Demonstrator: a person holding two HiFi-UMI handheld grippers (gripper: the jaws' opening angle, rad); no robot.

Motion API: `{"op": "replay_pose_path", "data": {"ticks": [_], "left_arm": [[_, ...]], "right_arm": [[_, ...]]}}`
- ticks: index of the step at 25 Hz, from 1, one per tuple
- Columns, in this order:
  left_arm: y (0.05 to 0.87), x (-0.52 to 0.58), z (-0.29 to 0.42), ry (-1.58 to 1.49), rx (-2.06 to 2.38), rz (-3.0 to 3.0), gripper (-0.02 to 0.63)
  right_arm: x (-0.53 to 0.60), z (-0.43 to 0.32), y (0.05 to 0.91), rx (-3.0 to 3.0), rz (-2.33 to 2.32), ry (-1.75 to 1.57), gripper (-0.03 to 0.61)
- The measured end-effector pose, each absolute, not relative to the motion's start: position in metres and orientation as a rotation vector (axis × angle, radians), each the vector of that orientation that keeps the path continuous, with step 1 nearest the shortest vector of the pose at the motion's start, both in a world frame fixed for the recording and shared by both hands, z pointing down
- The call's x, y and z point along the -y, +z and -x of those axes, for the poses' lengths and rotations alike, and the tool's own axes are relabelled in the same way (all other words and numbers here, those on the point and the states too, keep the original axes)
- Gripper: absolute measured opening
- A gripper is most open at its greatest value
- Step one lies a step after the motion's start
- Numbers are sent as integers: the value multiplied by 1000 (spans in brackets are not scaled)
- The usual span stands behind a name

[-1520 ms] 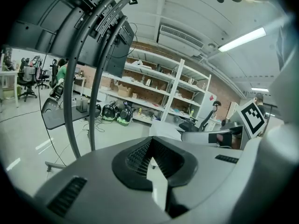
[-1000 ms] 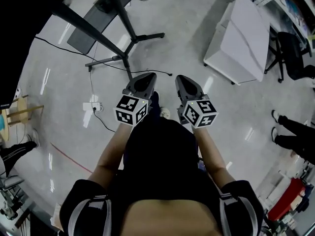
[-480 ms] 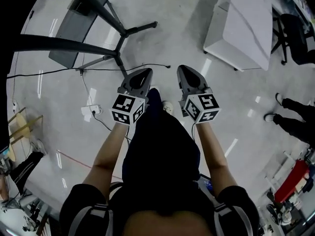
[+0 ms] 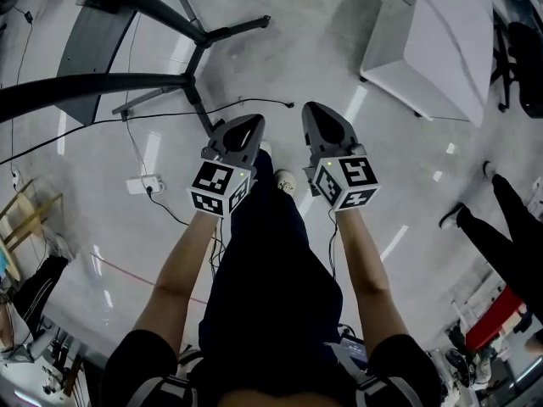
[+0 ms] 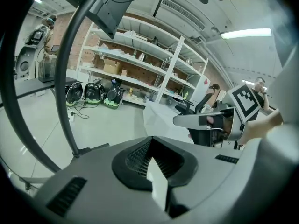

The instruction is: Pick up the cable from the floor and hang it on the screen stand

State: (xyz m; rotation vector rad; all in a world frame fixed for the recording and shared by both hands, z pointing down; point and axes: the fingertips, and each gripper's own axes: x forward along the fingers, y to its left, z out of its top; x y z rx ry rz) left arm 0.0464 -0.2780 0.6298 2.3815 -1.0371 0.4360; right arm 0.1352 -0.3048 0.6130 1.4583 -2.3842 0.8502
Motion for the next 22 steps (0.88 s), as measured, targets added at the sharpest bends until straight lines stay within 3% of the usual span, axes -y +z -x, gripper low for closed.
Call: {"op": "replay_pose_path", "data": {"ticks": [22], "left_arm": [[870, 305, -60, 502, 987, -2312, 3]], "right_arm": [[313, -155, 878, 2233, -1342, 922, 25]]}}
